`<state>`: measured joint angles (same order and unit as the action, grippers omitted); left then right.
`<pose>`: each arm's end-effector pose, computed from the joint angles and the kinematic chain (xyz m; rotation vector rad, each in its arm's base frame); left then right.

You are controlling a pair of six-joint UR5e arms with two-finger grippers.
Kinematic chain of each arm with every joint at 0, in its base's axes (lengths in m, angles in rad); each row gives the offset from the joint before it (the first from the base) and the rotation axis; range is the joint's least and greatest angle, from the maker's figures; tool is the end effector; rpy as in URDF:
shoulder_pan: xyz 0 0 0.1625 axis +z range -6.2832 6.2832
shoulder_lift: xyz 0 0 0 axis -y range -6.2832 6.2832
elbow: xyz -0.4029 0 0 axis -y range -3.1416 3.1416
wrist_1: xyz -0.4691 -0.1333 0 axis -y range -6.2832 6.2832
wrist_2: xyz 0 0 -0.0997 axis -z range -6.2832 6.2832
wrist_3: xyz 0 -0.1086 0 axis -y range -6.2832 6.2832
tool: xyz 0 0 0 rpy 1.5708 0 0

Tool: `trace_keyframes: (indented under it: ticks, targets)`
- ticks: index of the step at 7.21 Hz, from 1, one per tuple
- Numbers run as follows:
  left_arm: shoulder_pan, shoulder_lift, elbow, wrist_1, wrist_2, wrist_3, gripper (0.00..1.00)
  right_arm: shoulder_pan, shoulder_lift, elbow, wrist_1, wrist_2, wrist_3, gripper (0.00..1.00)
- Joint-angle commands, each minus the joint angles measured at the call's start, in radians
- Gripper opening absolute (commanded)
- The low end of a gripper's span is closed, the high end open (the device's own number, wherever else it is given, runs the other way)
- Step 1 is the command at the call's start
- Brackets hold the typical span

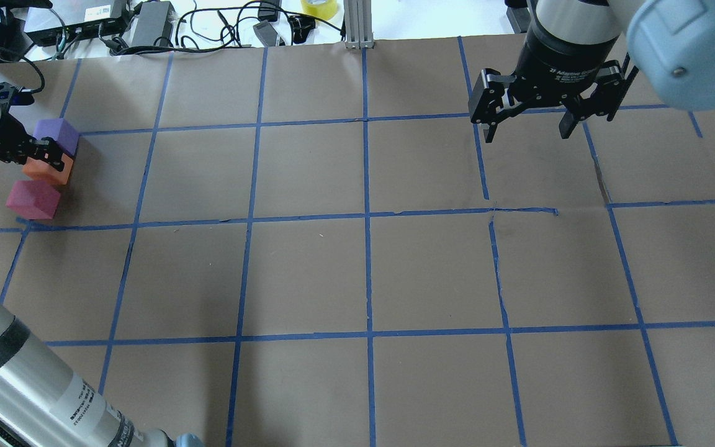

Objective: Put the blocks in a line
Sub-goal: 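Open the left gripper to release the orange block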

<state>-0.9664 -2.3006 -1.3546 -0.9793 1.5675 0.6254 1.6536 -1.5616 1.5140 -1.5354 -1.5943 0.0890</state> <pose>0.3361 -0.7219 0.1318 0.0327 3.0975 -0.1015 0.1777 -0.5605 0.4804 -0.0099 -3.1191 0.0221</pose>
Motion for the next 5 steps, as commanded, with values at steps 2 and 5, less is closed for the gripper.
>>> trace_keyframes:
  ticks: [2, 5]
  targets:
    - [0.0, 0.001, 0.002, 0.01, 0.005, 0.005, 0.0, 0.0, 0.0, 0.0, 0.001, -0.001, 0.0, 1.0]
    - [0.0, 0.001, -0.003, 0.01, 0.003, 0.004, 0.99, 0.0, 0.0, 0.0, 0.001, -0.001, 0.0, 1.0]
